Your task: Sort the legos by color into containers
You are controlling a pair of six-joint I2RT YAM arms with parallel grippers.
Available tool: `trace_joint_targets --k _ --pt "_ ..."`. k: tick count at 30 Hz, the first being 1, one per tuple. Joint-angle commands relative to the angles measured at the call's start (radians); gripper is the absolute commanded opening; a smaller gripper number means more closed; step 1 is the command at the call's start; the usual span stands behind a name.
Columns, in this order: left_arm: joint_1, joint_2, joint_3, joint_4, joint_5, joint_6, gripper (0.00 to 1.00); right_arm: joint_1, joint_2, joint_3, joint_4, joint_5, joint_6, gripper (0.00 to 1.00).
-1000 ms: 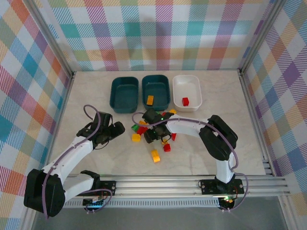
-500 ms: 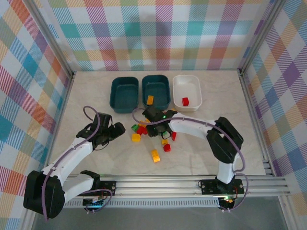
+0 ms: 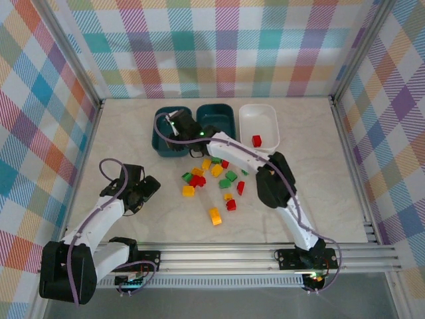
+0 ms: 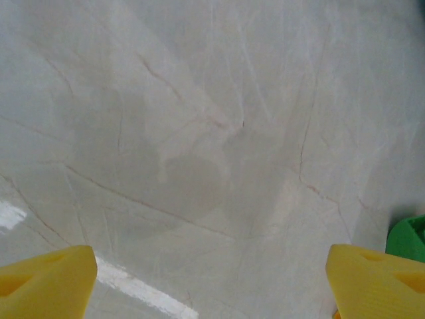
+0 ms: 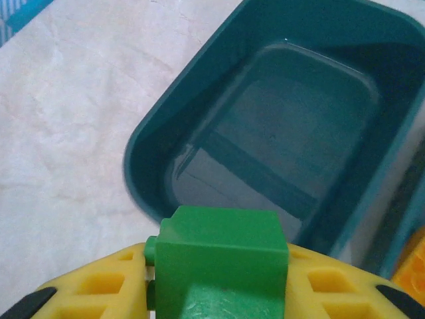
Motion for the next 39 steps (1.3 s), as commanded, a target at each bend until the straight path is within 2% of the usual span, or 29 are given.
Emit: trace_joint_targets --k 1,4,8,11,14,17,21,24,27,29,32,34,37,39 --pt "0.011 -0.045 -0.009 0.01 0.063 -0.018 0.9 -0.021 0.081 0.138 -0.081 -0.067 -0.039 0.38" --pt "0.012 -0.078 -0.009 0.001 0.063 -0.007 0.9 -0.023 0.145 0.233 -0.115 -0.083 -0.037 0.4" --pt "0.012 -0.095 0.004 -0.018 0.079 0.011 0.91 -0.028 0.196 0.335 -0.176 -0.072 -0.042 0.53" --pt "0.012 -0.097 0.017 -0.022 0.093 0.022 0.92 -0.028 0.171 0.341 -0.176 -0.07 -0.051 0.58" --pt "0.012 -0.096 0.025 -0.017 0.108 0.024 0.93 -0.028 0.094 0.293 -0.162 -0.055 -0.055 0.58" --pt "0.011 -0.096 0.034 -0.009 0.137 0.035 0.94 -0.028 -0.058 0.114 -0.096 0.006 -0.057 0.58" --pt "-0.025 -0.084 0.059 0.012 0.169 0.073 0.95 -0.048 -0.313 -0.302 0.018 0.089 -0.019 0.58" --pt "-0.125 -0.037 0.09 0.027 0.123 0.096 0.94 -0.084 -0.49 -0.597 0.048 0.121 0.049 0.58" --pt "-0.273 0.052 0.124 0.052 0.048 0.102 0.92 -0.116 -0.62 -0.839 0.05 0.096 0.103 0.59" --pt "-0.374 0.14 0.17 0.043 -0.012 0.128 0.87 -0.118 -0.679 -0.941 0.028 0.087 0.121 0.61" --pt "-0.449 0.205 0.208 0.008 -0.141 0.126 0.84 -0.12 -0.745 -1.042 -0.008 0.14 0.153 0.64" --pt "-0.453 0.208 0.194 0.042 -0.134 0.126 0.84 -0.162 -0.771 -1.091 -0.029 0.177 0.201 0.68" --pt "-0.453 0.217 0.181 0.081 -0.103 0.124 0.85 -0.274 -0.799 -1.161 -0.018 0.117 0.31 0.7" --pt "-0.454 0.236 0.189 0.08 -0.087 0.122 0.85 -0.31 -0.804 -1.192 0.0 0.139 0.352 0.71"
